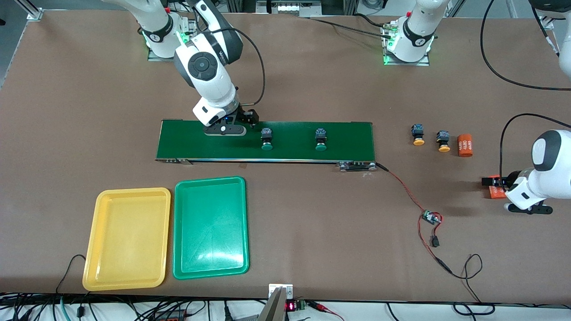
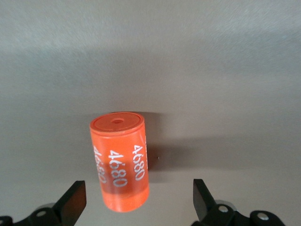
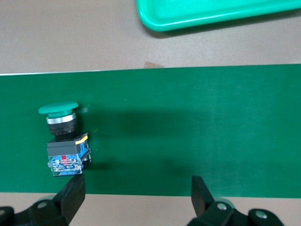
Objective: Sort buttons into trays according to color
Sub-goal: 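Grasp the belt's green button with the right gripper while the left grasps cylinder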
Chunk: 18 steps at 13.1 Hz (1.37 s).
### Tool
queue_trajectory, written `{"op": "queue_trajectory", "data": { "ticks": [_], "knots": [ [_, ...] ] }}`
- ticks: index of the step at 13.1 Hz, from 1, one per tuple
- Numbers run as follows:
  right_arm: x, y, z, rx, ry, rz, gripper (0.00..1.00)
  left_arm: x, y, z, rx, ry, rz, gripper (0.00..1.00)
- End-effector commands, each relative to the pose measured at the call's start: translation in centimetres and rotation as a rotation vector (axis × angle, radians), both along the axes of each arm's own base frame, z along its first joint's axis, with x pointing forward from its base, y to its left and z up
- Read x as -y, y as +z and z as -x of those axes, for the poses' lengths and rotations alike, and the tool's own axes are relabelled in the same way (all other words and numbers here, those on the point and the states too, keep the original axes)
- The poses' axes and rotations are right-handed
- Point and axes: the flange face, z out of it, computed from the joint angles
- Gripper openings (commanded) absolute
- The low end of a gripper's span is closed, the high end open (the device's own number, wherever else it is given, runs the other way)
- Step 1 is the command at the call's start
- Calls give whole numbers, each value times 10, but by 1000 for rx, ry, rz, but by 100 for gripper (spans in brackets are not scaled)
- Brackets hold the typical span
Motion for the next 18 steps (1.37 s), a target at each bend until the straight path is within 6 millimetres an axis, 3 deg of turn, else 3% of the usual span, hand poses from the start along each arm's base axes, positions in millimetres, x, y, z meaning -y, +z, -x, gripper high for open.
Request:
{"op": "queue_trajectory", "data": {
  "ticks": [1, 6, 8, 10, 14, 18],
  "knots": [
    [-4, 1, -3, 11, -6, 6, 100, -12, -12, 1, 32, -19, -4, 98],
    [-6, -3, -2, 39, 52, 50, 100, -6, -21, 7, 6, -58, 15, 41],
    [-6, -6, -2, 34, 31, 51, 100, -3, -17, 6, 10, -55, 29, 35],
    [-7, -11, -1, 29, 20, 56, 100, 11, 6, 0, 8, -71, 24, 30],
    [-9, -16, 0, 32, 21, 52, 100, 113, 77, -4, -123, -212, 93, 25],
    [-12, -26, -1, 36, 22, 45, 100, 205, 123, 7, -176, -359, 195, 27]
  ]
}}
